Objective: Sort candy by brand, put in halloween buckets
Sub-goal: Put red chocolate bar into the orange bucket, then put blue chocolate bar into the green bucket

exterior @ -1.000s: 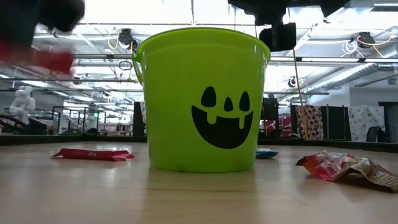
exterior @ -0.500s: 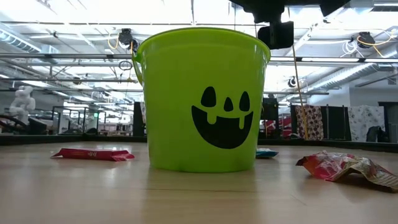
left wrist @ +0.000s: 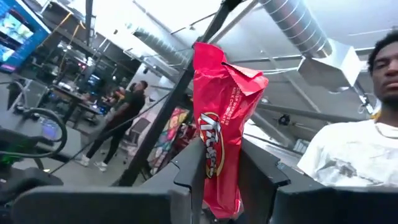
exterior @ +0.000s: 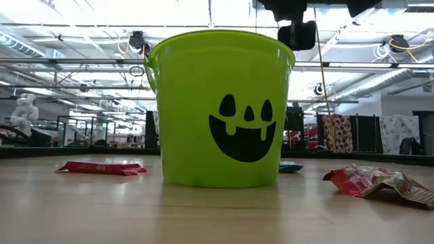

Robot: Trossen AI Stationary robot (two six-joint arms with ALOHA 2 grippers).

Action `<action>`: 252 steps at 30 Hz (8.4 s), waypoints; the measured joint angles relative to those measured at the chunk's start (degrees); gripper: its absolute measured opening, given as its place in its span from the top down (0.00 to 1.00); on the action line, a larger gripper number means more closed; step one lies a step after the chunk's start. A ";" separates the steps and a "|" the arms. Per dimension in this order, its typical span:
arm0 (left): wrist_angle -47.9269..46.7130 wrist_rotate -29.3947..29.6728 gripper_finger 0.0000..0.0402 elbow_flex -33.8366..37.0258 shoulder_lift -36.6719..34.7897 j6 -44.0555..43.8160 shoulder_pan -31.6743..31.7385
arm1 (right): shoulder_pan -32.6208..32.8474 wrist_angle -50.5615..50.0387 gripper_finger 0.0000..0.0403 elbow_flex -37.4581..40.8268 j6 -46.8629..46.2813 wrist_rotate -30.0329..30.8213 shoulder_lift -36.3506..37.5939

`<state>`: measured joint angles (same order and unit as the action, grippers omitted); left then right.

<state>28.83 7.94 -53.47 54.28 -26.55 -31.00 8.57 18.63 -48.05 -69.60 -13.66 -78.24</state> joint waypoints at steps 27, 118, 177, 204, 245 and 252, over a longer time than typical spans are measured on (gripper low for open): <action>-2.39 45.02 0.79 0.01 -1.99 -28.44 9.48 | -2.29 -0.09 0.67 0.00 0.22 0.01 0.00; -62.33 -0.16 0.48 -8.79 10.93 -24.20 22.18 | 32.46 -54.16 0.63 6.27 30.99 9.17 3.78; -62.30 4.56 0.48 -8.79 10.95 -28.87 20.08 | 32.44 -43.09 1.00 8.32 33.09 2.82 1.32; -55.98 9.33 0.48 -8.76 10.97 -27.25 20.08 | 28.36 -24.28 1.00 8.20 25.86 18.19 25.92; -47.22 14.12 0.48 -8.76 10.97 -20.98 20.09 | 16.93 8.88 1.00 8.15 87.95 41.31 29.24; -47.35 14.31 0.48 -8.76 10.97 -20.55 20.10 | 16.68 8.79 1.00 8.15 79.64 41.87 29.20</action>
<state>-18.52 22.25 -62.24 65.25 -47.09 -10.90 25.26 27.42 -39.90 10.04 28.21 -49.04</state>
